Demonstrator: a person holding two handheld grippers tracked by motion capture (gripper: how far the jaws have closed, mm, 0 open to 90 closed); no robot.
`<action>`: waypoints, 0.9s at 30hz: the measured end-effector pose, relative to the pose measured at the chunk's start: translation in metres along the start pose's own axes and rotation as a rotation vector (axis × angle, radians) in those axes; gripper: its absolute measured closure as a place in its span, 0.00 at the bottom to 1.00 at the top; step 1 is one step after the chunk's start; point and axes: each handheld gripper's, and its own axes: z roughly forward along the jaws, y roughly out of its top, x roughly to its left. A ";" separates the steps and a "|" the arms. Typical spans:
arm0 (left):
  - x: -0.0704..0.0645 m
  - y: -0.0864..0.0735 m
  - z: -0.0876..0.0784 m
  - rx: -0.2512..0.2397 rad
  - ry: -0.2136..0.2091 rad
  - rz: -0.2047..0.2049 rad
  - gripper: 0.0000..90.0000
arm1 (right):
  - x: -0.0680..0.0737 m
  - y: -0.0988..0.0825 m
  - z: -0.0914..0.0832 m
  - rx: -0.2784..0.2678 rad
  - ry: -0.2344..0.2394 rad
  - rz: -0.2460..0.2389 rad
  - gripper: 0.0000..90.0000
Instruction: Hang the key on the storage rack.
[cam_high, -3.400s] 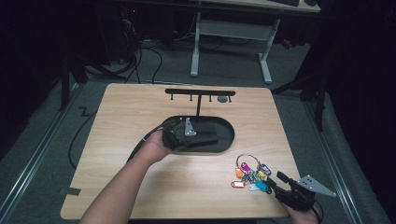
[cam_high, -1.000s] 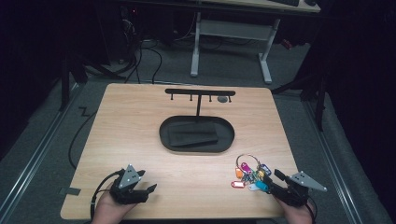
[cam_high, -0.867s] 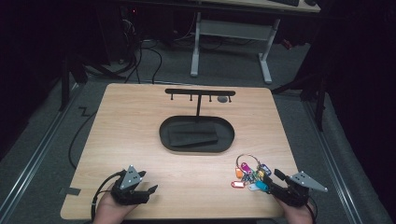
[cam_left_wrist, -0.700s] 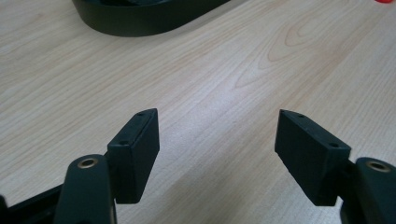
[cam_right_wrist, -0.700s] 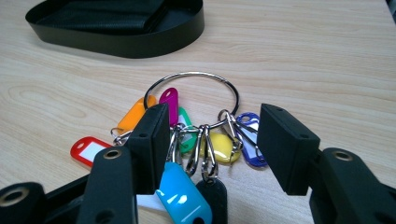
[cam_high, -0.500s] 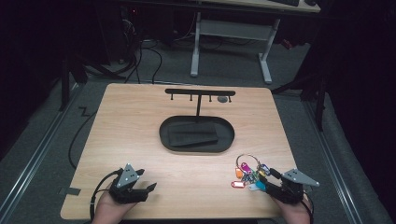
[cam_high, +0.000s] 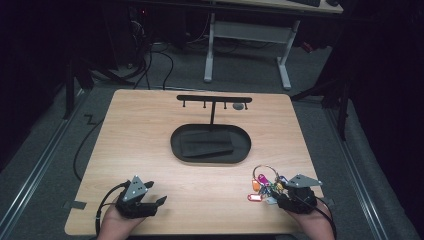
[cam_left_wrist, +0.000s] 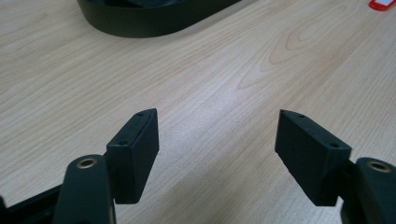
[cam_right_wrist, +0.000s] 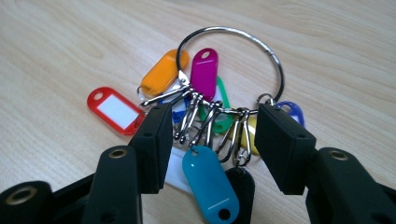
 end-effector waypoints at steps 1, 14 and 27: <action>0.000 0.000 0.000 -0.001 0.002 -0.002 0.34 | 0.001 0.002 0.000 0.017 0.002 -0.009 0.53; 0.000 -0.002 0.000 0.013 -0.003 0.011 0.34 | 0.008 0.043 0.010 0.197 0.070 -0.136 0.59; 0.002 -0.004 -0.001 0.022 -0.006 0.011 0.34 | 0.014 0.078 0.039 0.402 0.131 -0.244 0.63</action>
